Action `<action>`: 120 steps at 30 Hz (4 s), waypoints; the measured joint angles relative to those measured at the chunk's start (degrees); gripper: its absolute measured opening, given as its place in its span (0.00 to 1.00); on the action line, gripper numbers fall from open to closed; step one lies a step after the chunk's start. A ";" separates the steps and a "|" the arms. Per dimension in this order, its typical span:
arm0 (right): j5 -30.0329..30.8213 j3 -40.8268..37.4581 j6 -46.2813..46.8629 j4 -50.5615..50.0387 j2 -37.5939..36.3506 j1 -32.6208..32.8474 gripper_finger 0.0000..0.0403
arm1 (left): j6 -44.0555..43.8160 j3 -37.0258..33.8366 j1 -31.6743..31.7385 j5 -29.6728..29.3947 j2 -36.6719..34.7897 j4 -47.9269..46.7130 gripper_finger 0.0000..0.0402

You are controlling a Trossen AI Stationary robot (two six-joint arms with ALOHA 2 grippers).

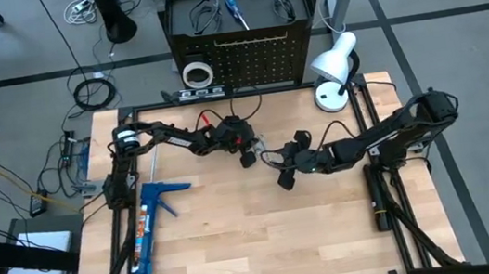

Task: Hang tools onto peg board
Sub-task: Hang the right wrench on the pegboard

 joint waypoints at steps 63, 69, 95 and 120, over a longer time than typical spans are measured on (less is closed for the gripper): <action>1.45 0.00 1.16 -6.83 -7.80 0.76 0.48 | 10.86 18.22 1.10 1.39 2.24 -26.75 0.00; 1.53 0.00 1.15 -6.67 -7.80 0.70 0.48 | 13.57 18.18 0.26 -3.08 1.33 -26.49 0.00; 1.95 0.00 1.84 -6.15 -7.80 0.70 0.48 | 19.69 36.39 -1.67 -4.84 0.88 -52.94 0.00; 1.95 0.00 2.77 -6.06 -7.78 -0.11 0.48 | 19.82 37.37 0.70 1.44 8.78 -56.21 0.00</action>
